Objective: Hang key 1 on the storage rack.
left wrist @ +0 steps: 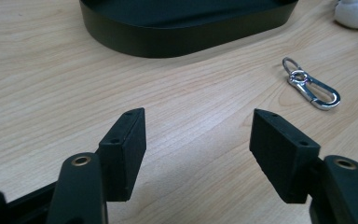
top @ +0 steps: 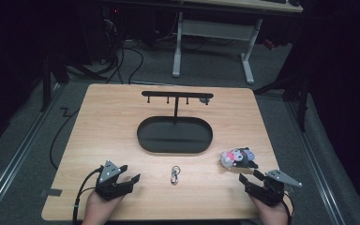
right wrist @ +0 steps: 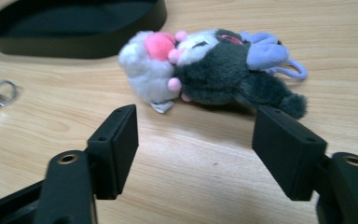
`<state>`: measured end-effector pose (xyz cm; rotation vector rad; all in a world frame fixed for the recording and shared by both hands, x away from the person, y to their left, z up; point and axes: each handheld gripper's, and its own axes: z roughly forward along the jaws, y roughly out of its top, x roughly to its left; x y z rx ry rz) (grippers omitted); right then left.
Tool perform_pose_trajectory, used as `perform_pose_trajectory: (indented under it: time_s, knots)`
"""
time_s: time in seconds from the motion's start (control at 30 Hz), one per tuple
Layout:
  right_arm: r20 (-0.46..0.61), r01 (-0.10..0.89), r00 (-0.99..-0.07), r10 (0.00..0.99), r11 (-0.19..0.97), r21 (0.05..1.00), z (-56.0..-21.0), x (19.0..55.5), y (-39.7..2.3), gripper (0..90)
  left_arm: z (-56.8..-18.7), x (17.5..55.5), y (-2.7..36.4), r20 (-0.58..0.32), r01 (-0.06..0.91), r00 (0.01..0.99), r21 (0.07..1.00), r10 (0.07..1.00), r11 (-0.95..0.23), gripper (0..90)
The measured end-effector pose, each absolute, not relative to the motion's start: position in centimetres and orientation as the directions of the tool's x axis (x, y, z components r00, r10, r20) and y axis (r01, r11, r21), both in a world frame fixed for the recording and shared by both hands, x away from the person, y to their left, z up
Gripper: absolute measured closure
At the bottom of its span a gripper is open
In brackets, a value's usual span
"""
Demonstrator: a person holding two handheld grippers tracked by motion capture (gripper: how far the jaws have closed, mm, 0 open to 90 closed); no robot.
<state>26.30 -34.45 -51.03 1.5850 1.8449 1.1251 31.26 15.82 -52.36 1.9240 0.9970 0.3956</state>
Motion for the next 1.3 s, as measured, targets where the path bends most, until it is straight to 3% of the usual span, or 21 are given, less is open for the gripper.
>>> perform_pose_trajectory:
  time_s: [0.43,0.5,0.53,0.57,0.6,0.73,1.3]
  knots:
    - [0.125,0.605,-0.205,0.971,0.025,0.796,-51.3,27.4,-35.2,42.6,-52.7,31.4,15.6,-0.122,0.482,0.629,0.835,0.768,-0.263,36.5]
    - [0.119,0.602,-0.207,0.971,0.031,0.798,-51.1,27.7,-35.4,59.6,-52.7,31.3,15.5,-0.115,0.48,0.631,0.835,0.767,-0.27,36.3]
    - [0.119,0.602,-0.207,0.971,0.031,0.798,-51.1,27.7,-35.4,59.6,-52.7,31.2,15.5,-0.111,0.478,0.631,0.835,0.768,-0.272,36.3]
    - [0.096,0.596,-0.206,0.974,0.047,0.801,-50.9,27.9,-35.5,71.5,-52.7,31.2,15.4,-0.108,0.476,0.632,0.835,0.767,-0.275,36.3]
    - [0.089,0.593,-0.204,0.975,0.051,0.804,-50.8,28.0,-35.6,77.0,-52.7,31.2,15.4,-0.108,0.476,0.632,0.835,0.767,-0.275,36.3]
    - [0.062,0.596,-0.192,0.979,0.066,0.801,-50.7,28.4,-35.8,90.0,-52.8,30.9,15.5,-0.102,0.476,0.629,0.834,0.771,-0.278,36.2]
    - [0.034,0.626,-0.202,0.979,0.102,0.773,-51.8,32.7,-35.7,86.6,-52.7,28.8,17.7,-0.108,0.491,0.59,0.835,0.801,-0.249,36.2]
